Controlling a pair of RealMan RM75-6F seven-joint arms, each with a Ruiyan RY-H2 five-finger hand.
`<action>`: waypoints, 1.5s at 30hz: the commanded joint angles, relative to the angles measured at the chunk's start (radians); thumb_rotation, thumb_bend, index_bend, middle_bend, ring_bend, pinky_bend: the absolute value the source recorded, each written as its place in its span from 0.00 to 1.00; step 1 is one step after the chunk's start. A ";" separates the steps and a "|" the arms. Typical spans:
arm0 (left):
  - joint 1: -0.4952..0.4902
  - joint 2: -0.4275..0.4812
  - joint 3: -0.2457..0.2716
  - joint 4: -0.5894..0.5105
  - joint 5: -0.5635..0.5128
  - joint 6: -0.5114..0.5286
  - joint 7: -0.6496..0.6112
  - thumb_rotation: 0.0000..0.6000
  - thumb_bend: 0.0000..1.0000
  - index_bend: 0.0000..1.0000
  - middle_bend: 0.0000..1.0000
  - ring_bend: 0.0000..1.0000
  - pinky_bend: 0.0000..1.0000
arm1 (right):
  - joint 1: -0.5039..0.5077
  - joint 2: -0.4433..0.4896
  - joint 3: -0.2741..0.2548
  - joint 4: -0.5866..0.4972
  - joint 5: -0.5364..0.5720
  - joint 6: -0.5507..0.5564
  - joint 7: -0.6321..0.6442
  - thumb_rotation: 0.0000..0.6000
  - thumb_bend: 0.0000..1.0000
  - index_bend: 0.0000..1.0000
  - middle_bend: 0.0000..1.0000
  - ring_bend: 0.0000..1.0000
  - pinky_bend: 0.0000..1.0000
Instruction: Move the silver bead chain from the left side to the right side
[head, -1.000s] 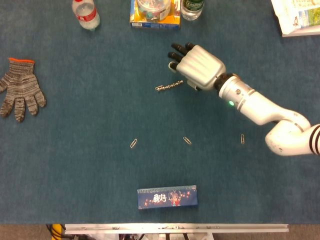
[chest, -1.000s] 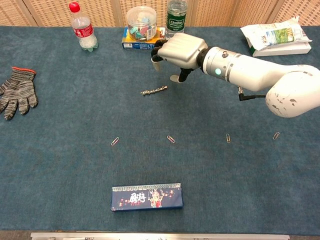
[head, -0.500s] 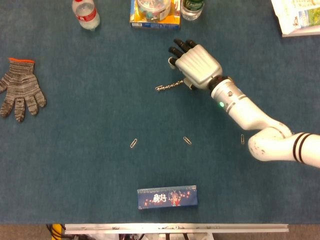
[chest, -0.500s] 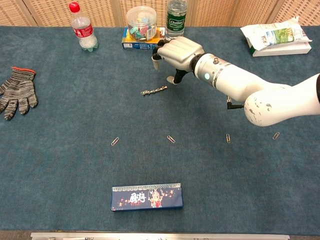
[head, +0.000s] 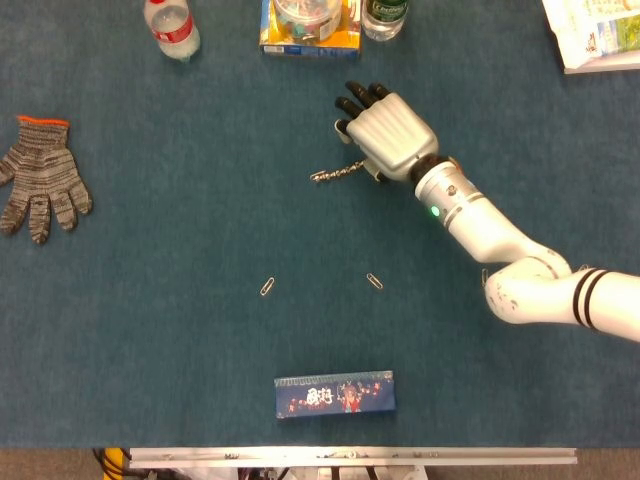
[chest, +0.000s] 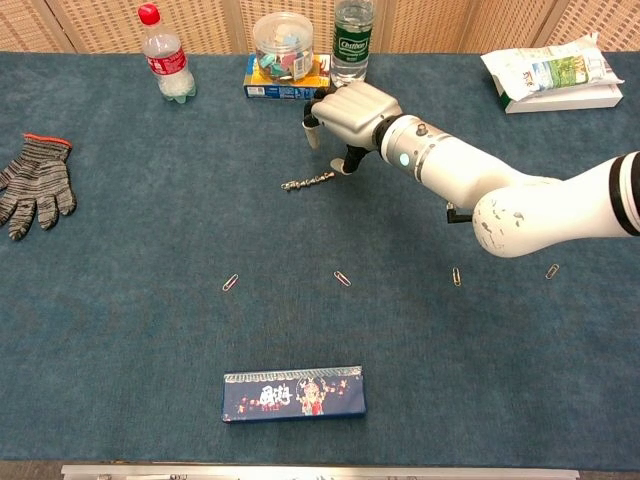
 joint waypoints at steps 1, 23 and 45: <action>0.001 0.004 0.006 -0.005 0.009 0.002 0.004 1.00 0.22 0.46 0.14 0.01 0.00 | 0.003 0.001 0.003 -0.010 0.015 0.003 -0.021 1.00 0.30 0.42 0.18 0.06 0.18; 0.014 0.022 0.056 0.027 0.063 -0.004 -0.036 1.00 0.22 0.47 0.14 0.01 0.00 | 0.003 -0.034 -0.016 -0.021 0.116 0.038 -0.155 1.00 0.30 0.42 0.18 0.06 0.18; 0.017 0.012 0.060 0.053 0.056 -0.011 -0.063 1.00 0.22 0.47 0.14 0.01 0.00 | 0.007 -0.099 -0.024 0.070 0.110 0.016 -0.154 1.00 0.30 0.45 0.18 0.06 0.18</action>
